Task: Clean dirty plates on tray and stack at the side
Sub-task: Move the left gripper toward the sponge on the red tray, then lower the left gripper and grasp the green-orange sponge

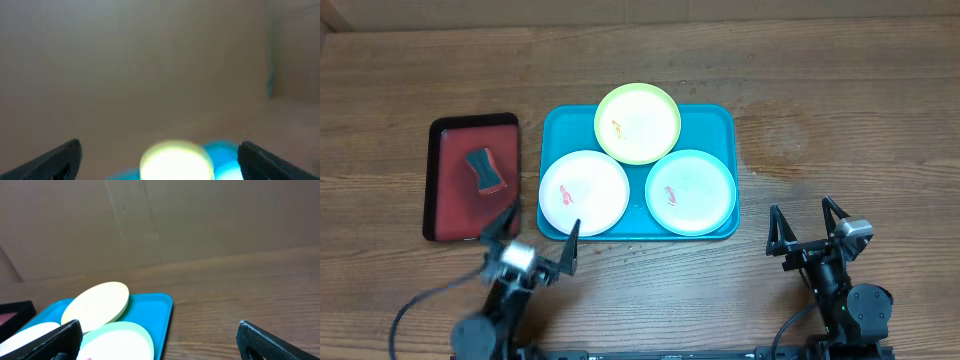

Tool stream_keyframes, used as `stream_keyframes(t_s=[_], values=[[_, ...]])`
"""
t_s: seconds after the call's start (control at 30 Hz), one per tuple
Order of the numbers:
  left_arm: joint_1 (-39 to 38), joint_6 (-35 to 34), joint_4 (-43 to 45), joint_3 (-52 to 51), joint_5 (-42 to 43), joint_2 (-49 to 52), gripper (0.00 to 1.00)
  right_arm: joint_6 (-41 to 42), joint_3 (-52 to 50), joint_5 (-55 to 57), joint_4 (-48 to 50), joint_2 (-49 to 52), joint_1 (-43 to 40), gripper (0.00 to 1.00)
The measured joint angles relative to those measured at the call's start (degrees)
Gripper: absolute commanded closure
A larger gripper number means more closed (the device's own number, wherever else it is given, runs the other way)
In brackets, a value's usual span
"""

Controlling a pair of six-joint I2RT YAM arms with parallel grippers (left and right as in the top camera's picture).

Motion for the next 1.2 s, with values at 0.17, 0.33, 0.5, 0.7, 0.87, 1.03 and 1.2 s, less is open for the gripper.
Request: stream_keyframes(t_s=[0.17,0.33,0.5,0.7,0.87,1.03,1.2], values=[[0.0,-1.75,9.68,3.39,-0.92,-0.2,0.0,-0.02,0.0,-0.02,-0.02,0.0,-0.02,0.0],[0.0,-1.64,-11.02,17.25,-7.74,3.82,0.0,0.0,0.0,0.0,-0.04,0.0,0.0,0.0],[0.0,1.9,-37.27,40.17,-10.93,21.24,0.0,0.02,0.0,0.0,-0.02,0.0,0.0,0.0],[0.0,5.88,-51.58,57.13,-9.31,43.17,0.0,-0.02,0.0,0.0,-0.04,0.0,0.0,0.0],[0.0,-1.14,-60.15,66.75,-26.14,57.81,0.0,0.0,0.0,0.02,-0.04,0.0,0.0,0.0],[0.0,-5.99,-61.57,70.16,-37.92,70.25,0.0,0.0,0.0,0.0,-0.04,0.0,-0.02,0.0],[1.66,-8.94,-61.51,70.16,-41.9,81.48,0.0,-0.02,0.0,0.0,-0.04,0.0,-0.02,0.0]])
